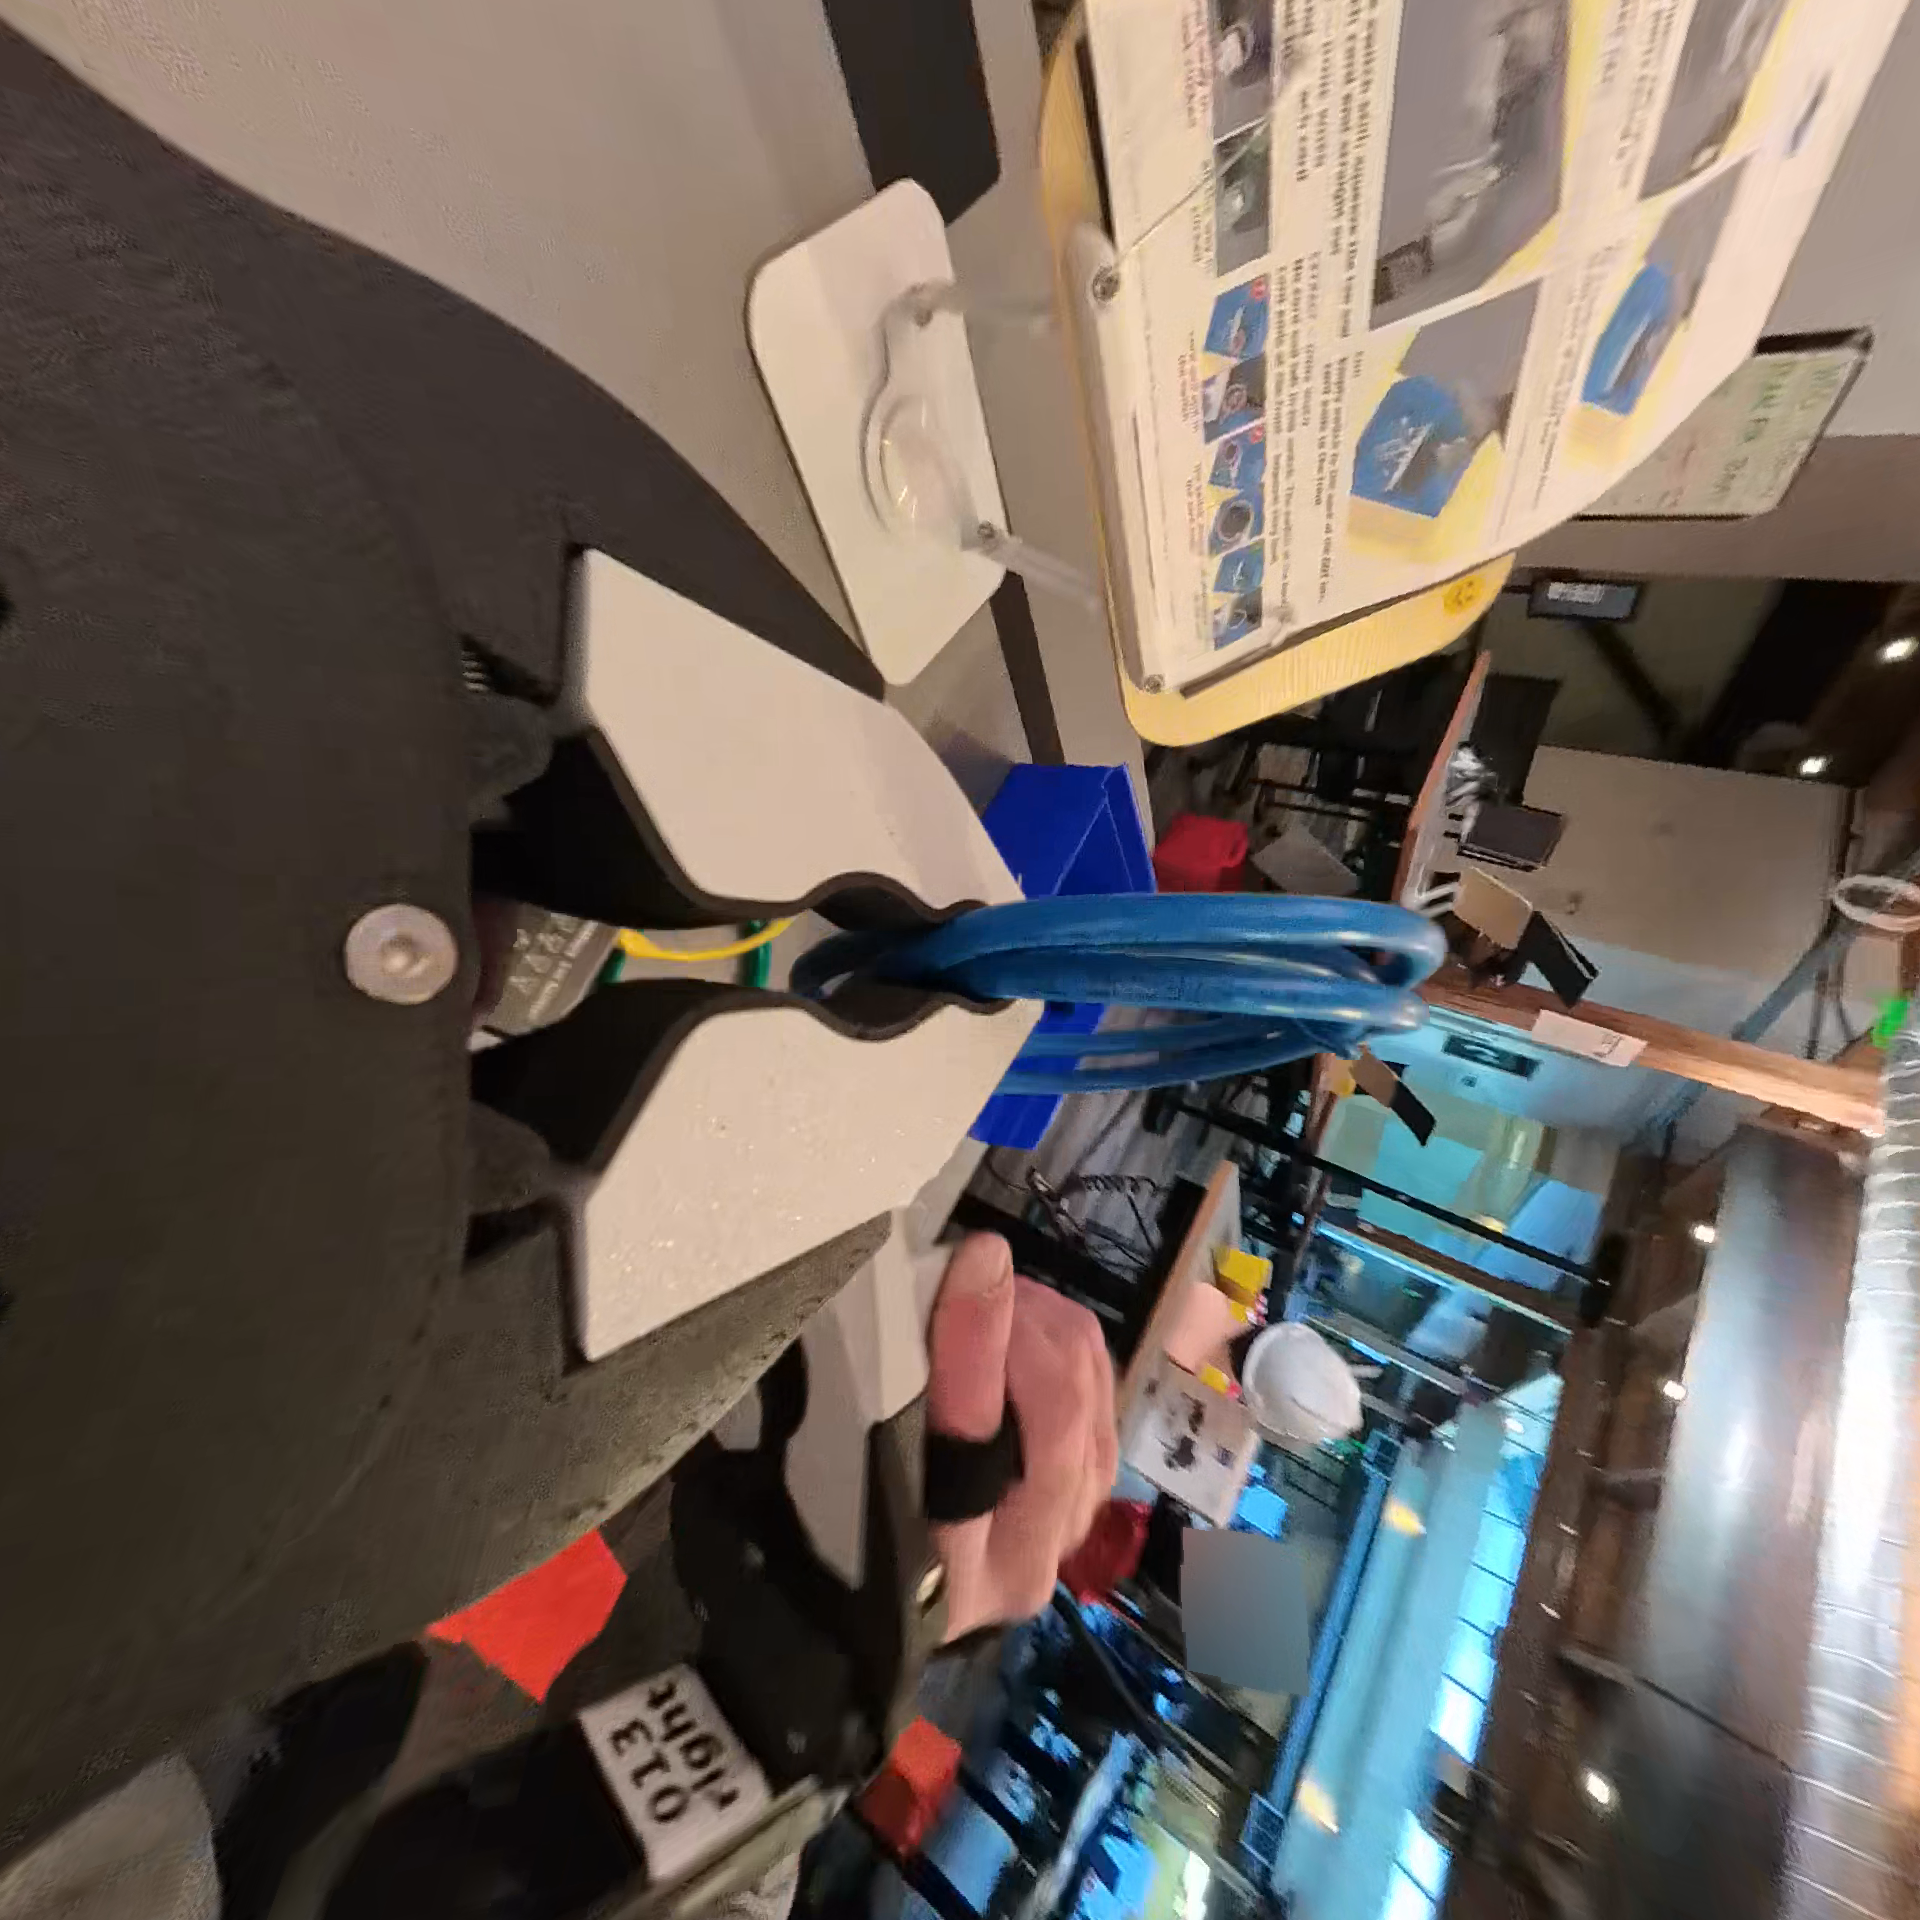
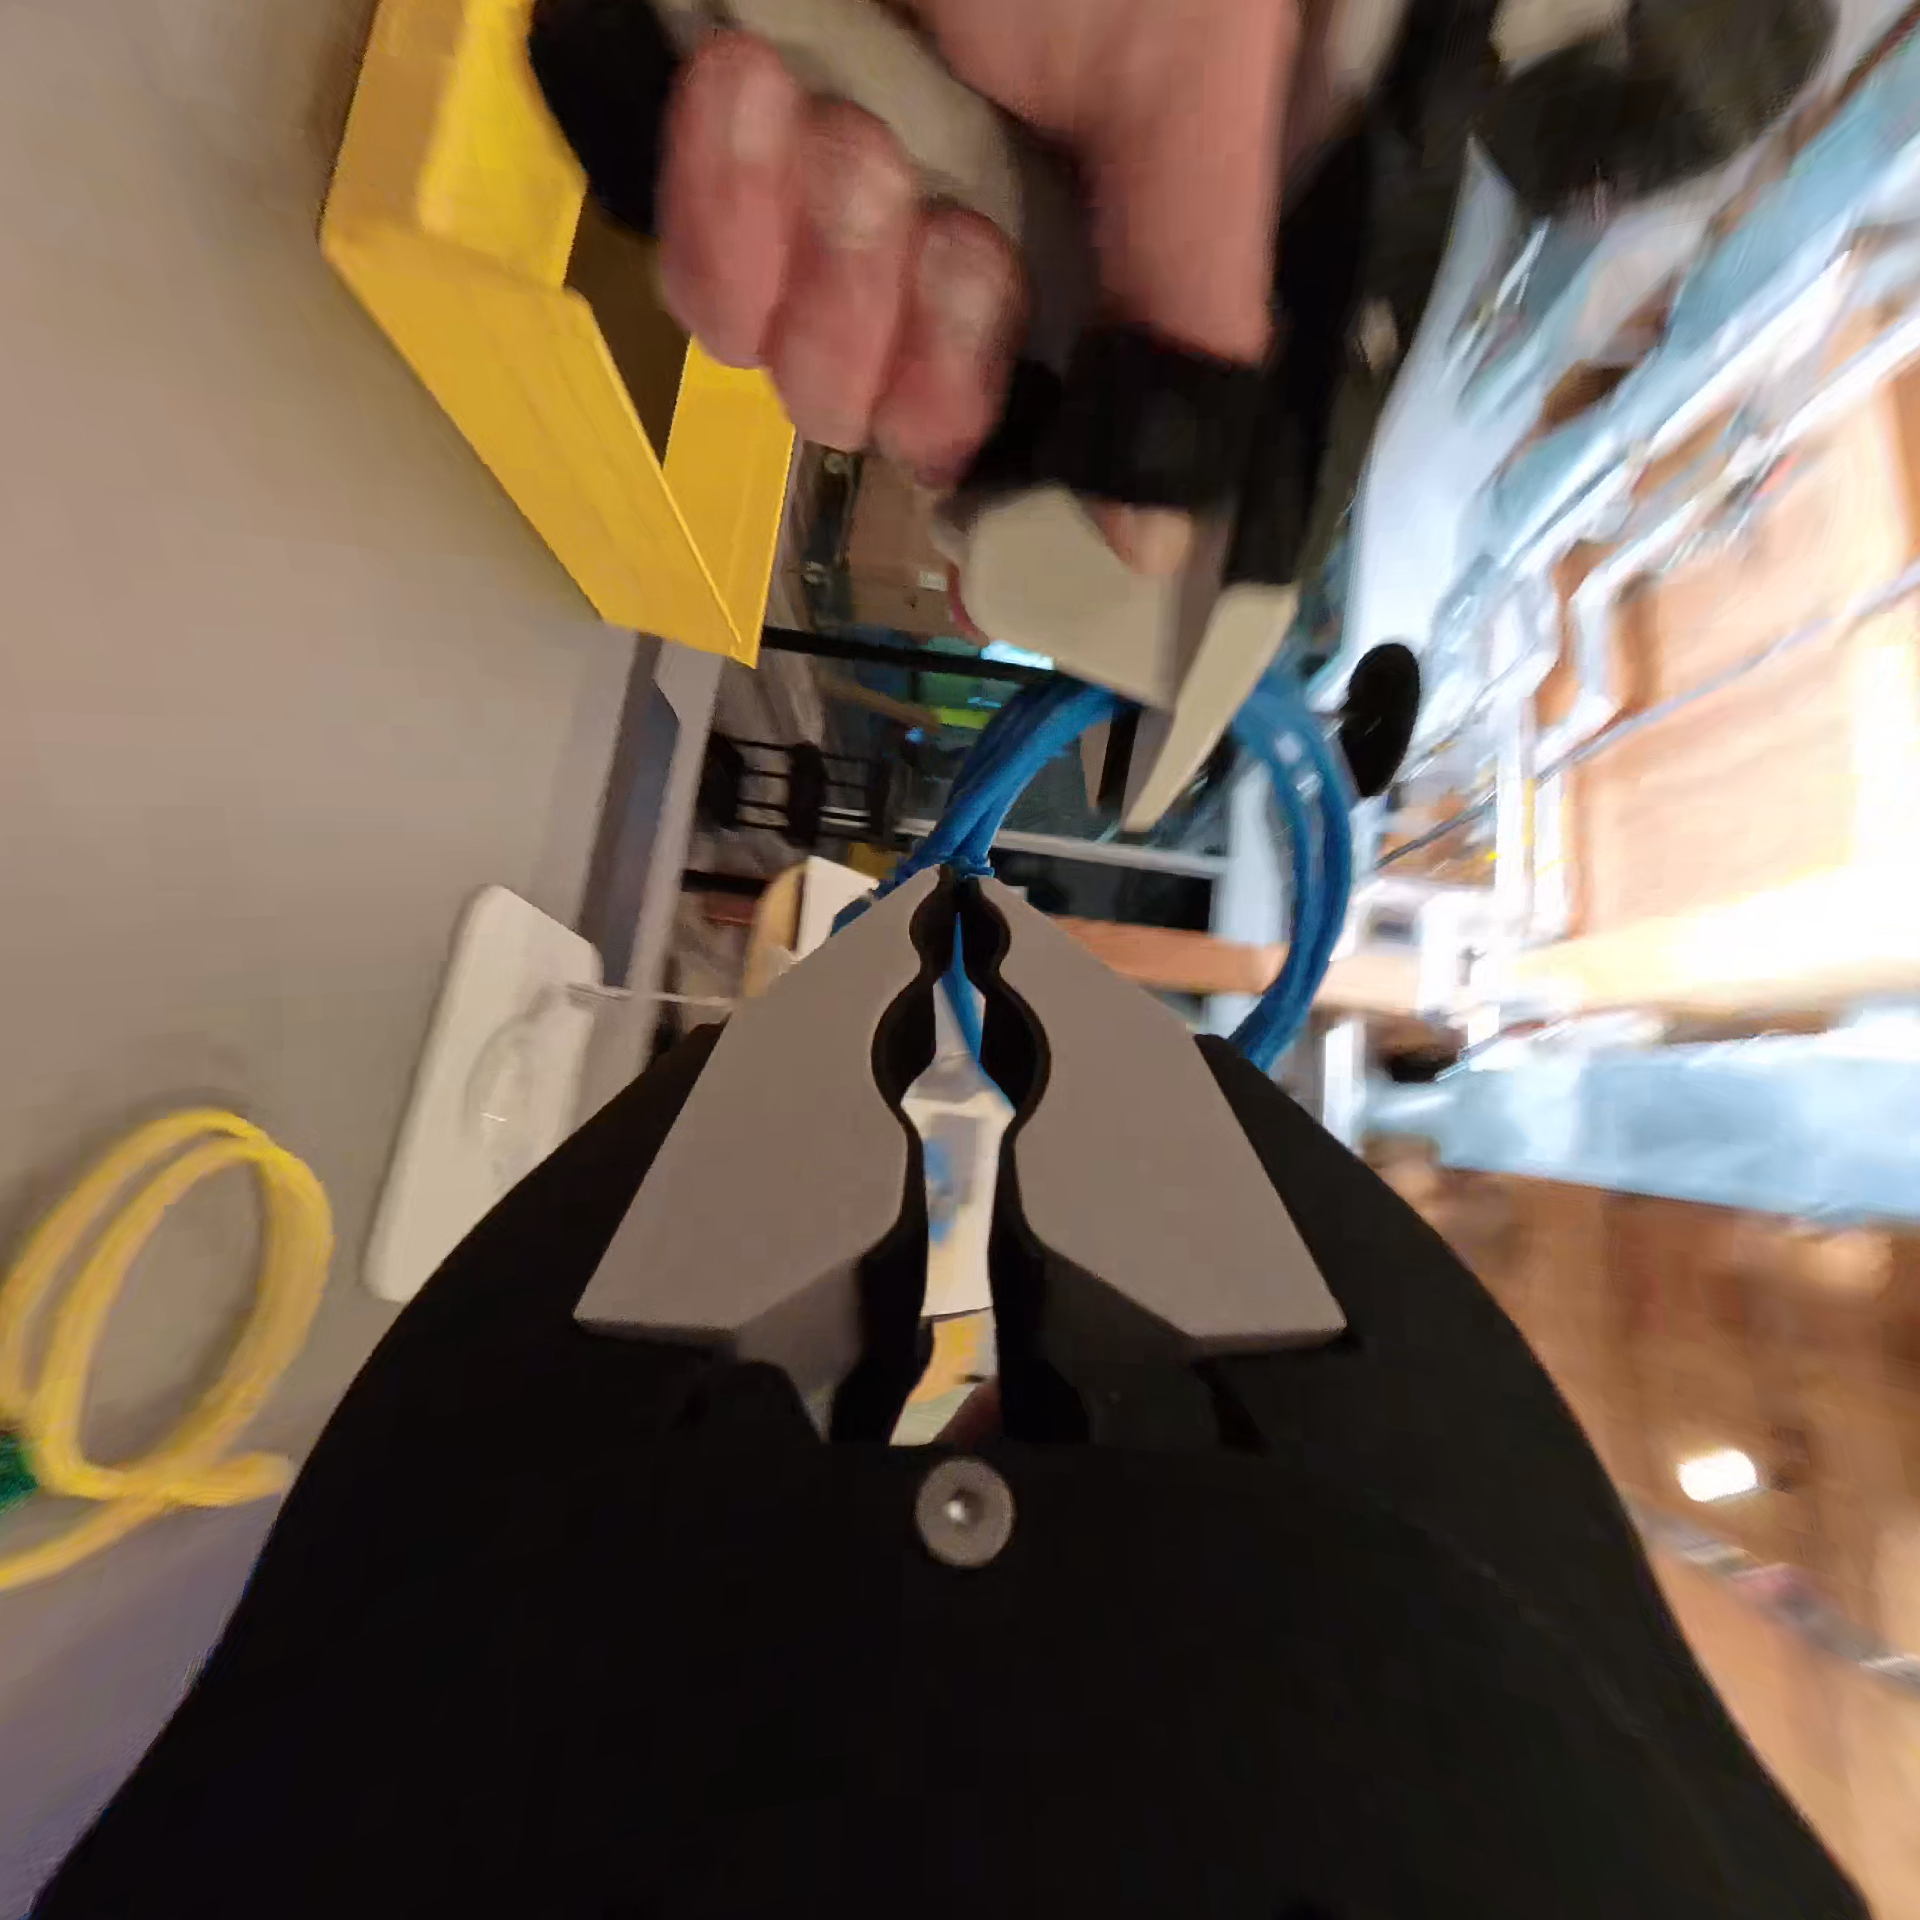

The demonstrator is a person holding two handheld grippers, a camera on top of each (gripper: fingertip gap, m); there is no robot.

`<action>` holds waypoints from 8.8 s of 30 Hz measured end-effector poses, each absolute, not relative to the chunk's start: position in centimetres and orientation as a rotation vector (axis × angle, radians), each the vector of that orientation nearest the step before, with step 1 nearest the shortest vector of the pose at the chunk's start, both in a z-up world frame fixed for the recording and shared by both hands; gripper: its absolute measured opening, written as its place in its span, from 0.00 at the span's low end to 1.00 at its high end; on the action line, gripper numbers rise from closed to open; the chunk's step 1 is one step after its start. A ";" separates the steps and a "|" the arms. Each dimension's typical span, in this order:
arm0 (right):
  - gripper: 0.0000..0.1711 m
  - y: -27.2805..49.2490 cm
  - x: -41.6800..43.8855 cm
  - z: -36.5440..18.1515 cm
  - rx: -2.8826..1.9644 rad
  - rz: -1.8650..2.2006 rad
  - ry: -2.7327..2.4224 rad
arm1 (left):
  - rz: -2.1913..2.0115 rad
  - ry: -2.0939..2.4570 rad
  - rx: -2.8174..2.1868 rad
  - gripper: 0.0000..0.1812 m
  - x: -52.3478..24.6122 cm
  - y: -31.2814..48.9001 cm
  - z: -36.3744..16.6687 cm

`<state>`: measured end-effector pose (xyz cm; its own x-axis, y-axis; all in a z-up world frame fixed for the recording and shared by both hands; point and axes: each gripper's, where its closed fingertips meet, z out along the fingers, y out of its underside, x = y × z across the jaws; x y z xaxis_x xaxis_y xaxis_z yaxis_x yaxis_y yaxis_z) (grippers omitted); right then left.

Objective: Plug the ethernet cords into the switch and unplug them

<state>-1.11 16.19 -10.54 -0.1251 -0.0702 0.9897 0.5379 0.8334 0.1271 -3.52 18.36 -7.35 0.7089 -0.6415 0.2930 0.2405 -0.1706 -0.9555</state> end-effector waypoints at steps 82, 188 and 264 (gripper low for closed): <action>0.00 17.5 0.7 -4.7 -1.231 1.092 -0.877 | -0.295 0.417 -1.400 0.03 -4.4 18.7 -6.7; 0.02 17.1 -0.1 -9.7 -1.433 0.950 -0.920 | 0.138 0.609 -1.434 0.06 -0.2 19.6 -11.4; 0.00 14.9 1.7 -5.7 -0.716 -0.201 -1.141 | 0.076 0.691 -1.403 0.05 0.8 17.3 -8.3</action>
